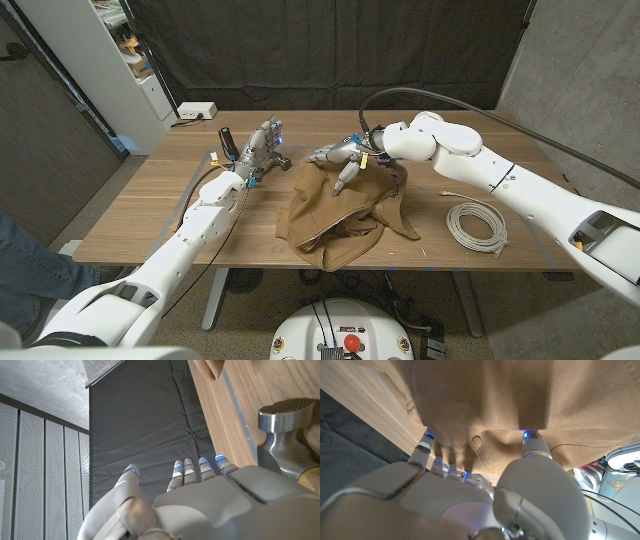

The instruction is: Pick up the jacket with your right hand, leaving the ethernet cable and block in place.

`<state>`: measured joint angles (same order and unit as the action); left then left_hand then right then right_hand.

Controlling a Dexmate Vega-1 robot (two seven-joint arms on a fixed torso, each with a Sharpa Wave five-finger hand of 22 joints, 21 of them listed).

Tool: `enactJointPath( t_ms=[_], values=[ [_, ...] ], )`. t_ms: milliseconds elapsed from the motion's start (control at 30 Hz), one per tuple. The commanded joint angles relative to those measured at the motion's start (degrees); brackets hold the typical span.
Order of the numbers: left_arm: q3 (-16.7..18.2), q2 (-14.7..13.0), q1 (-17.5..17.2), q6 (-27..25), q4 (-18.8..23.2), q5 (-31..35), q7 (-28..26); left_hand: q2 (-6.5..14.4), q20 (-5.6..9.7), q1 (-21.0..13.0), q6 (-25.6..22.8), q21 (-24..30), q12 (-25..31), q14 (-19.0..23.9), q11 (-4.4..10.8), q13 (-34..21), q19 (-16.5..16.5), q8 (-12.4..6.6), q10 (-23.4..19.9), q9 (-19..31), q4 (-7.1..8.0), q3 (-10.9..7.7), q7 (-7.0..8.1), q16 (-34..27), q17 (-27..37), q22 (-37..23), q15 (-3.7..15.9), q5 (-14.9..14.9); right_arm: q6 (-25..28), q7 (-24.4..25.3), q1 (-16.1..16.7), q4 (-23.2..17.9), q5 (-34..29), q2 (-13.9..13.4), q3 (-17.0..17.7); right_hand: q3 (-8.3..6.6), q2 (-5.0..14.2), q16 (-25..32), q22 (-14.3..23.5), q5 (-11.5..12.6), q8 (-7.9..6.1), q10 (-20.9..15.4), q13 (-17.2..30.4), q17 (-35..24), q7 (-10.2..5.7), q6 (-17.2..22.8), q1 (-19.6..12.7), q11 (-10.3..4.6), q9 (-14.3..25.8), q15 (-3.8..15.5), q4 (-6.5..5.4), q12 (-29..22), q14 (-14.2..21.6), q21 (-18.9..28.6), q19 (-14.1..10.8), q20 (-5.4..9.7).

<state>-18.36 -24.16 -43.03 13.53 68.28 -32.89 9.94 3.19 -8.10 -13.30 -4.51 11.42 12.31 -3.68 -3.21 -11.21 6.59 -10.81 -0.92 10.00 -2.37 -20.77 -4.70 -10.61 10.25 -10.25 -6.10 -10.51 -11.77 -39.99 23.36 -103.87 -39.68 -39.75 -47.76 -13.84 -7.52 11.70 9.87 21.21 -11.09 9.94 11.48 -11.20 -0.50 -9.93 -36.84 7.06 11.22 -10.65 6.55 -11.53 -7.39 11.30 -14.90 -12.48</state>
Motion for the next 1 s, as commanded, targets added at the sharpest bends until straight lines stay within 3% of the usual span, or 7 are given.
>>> enactJointPath(
  t_ms=[33, 867, 1000],
  values=[
    [-0.2, 0.3, 0.5, 0.5, -1.0, -0.1, 0.4, 0.4, -0.68, 0.0, -0.3, 0.2, 0.1, 0.1, -0.55, 0.0, -0.2, -0.12, 0.0, 0.3, -0.25, 0.05, -0.19, -0.3, 0.2, -0.3, -0.5, 0.0, 0.3, -0.1, 0.4, 1.8, -1.0, 0.7, -1.3, 0.45, 0.74, 0.1, 0.1, 0.4, -0.24, 2.1, 0.0, -0.2, 0.44, -1.7, -0.2, 0.34, 0.0, -0.66, 0.05, -0.1, -0.2, -0.2, -0.2, -0.12],
    [-0.2, -0.2, -1.1, -0.4, 1.6, 0.2, -1.0, 0.5, -0.69, 0.1, -0.6, 0.2, 0.1, 0.2, -0.6, -0.1, -0.2, -0.16, -0.1, 0.3, -0.36, 0.11, -0.07, -0.3, 0.3, -0.3, -0.28, 0.0, 0.9, 1.5, 1.9, 3.5, -3.7, 0.8, -2.2, 0.66, 0.99, -0.1, 0.1, 0.7, -0.33, 2.2, 0.0, -0.2, 0.3, -1.4, -0.6, 0.26, 0.0, -0.57, 0.13, -0.1, -0.8, -0.5, 0.3, -0.14],
    [-0.3, -0.2, -1.2, -0.5, 1.8, 0.3, -1.1, 0.5, -0.69, 0.2, -0.6, 0.2, 0.1, 0.2, -0.53, -0.1, -0.2, -0.18, -0.1, 0.3, -0.38, 0.11, -0.11, -0.3, 0.3, -0.3, -0.24, 0.0, -0.2, 4.3, 2.5, 3.6, -5.2, 0.4, -2.2, 0.68, 1.16, 0.0, 0.2, 0.8, -0.57, 2.3, 0.1, -0.2, -0.18, -0.8, -0.8, 0.1, 0.0, -0.24, 0.15, 0.0, -0.8, -0.4, 0.3, -0.11]
  ],
)
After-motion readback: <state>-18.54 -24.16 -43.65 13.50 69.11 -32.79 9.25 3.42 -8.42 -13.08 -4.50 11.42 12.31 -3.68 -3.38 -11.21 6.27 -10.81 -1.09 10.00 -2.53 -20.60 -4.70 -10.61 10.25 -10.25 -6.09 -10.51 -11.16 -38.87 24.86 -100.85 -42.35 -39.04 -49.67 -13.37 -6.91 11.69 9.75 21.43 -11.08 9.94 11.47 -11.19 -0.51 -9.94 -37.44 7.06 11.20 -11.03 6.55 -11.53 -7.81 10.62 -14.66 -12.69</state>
